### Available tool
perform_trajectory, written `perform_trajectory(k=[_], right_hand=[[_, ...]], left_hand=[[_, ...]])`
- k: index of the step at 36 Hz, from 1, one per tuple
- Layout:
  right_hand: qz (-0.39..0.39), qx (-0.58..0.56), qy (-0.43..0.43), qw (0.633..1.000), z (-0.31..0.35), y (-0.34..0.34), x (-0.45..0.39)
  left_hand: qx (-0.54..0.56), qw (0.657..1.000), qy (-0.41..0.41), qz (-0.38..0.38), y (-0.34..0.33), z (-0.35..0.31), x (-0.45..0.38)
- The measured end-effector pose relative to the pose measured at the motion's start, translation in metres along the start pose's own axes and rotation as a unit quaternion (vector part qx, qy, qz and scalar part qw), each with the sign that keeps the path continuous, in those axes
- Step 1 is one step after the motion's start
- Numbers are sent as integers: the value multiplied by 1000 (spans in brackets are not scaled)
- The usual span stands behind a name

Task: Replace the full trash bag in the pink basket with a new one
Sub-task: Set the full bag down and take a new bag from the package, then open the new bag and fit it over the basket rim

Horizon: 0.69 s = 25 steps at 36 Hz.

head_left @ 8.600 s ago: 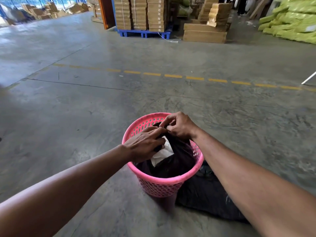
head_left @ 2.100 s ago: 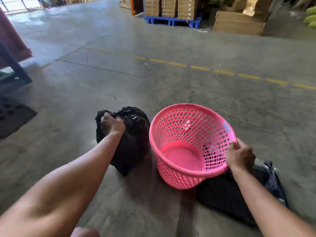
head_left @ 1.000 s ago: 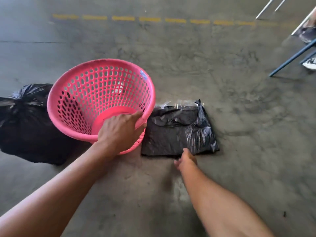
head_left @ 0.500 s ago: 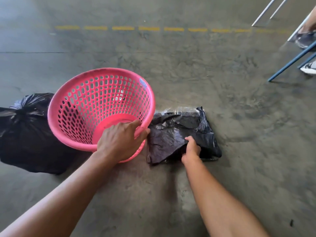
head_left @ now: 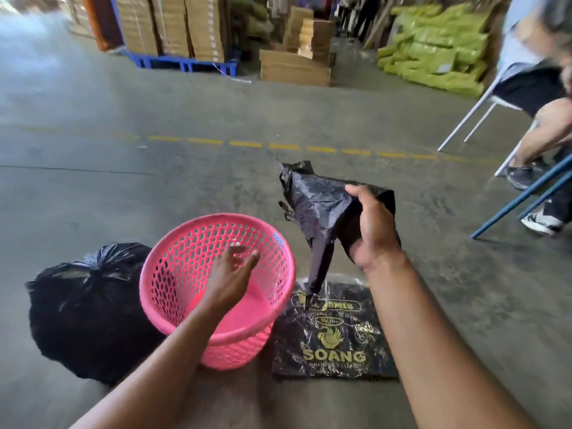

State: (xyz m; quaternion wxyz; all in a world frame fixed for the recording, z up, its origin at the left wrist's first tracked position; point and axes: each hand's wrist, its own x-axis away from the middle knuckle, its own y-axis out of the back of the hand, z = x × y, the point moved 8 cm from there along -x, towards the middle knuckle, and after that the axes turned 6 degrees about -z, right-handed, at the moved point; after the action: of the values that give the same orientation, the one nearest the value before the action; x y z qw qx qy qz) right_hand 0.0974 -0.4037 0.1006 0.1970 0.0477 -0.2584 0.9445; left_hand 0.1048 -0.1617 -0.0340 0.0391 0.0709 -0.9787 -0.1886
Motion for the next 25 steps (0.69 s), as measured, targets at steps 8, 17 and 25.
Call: perform_trajectory(k=[8,17,25], right_hand=[[161,-4,-82,983,-12,-70,33],[182,184,-113,959,-104,-62,34],[-49,605,138,783,-91,-22,6]], left_hand=[[137,984,-72,-91,110,-92,-66],[62,989,-133,-3,160,-109,-66],[-23,967,-251,-38,172,-135,-66]])
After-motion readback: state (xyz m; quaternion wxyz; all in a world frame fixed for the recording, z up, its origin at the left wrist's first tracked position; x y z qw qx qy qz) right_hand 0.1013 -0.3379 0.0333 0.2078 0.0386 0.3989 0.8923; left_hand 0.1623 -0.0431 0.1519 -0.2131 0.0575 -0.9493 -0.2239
